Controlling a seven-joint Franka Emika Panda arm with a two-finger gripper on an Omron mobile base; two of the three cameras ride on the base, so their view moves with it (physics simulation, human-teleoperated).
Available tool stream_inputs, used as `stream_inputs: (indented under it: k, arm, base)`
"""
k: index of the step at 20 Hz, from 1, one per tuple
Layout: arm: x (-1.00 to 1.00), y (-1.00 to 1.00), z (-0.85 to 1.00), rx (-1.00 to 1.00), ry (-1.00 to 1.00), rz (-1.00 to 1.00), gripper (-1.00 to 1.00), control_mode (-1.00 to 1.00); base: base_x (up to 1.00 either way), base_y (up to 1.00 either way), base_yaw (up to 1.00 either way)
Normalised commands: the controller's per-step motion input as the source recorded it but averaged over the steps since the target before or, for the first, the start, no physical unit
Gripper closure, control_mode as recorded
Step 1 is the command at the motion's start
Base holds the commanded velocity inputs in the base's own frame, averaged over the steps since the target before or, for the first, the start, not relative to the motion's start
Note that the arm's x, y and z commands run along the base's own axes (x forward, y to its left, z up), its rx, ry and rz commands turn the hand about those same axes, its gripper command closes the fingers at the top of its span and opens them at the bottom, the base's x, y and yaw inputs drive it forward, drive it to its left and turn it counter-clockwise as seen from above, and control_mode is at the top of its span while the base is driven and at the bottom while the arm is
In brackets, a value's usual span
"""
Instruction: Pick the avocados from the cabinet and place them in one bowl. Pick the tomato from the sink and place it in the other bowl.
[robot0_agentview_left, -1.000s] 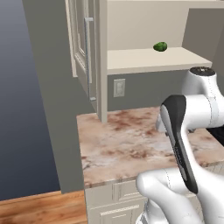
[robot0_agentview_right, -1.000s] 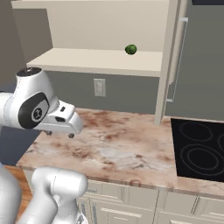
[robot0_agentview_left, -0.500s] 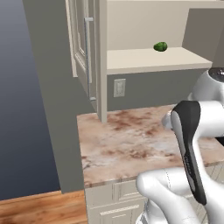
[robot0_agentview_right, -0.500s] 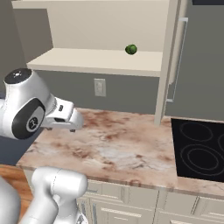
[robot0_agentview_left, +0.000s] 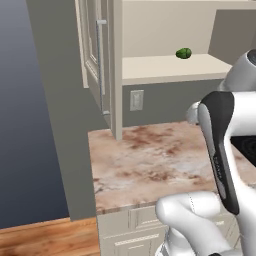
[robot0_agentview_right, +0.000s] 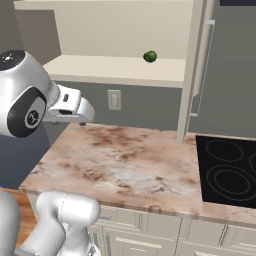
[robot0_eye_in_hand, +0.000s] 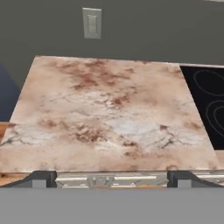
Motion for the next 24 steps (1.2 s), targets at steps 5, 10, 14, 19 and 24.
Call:
stream_inputs:
  k: [5,10,14,19,24]
  arm:
    - [0.54,-0.01,0.39,-0.01,-0.07,0.00,-1.00,-1.00]
    - [0.71,-0.03,0.22,0.00,-0.10,0.00,-1.00,-1.00]
    - [0.48,-0.09,0.40,0.00,-0.07,0.00,-1.00,-1.00]
    - [0.24,-0.14,0.51,0.01,-0.08,0.00,-1.00,-1.00]
    - [0.42,-0.08,0.08,0.02,-0.14,-0.06,-1.00,-1.00]
  base:
    - [0.00,0.00,0.00]
    - [0.00,0.00,0.00]
    - [0.00,0.00,0.00]
    - [0.00,0.00,0.00]
    - [0.00,0.00,0.00]
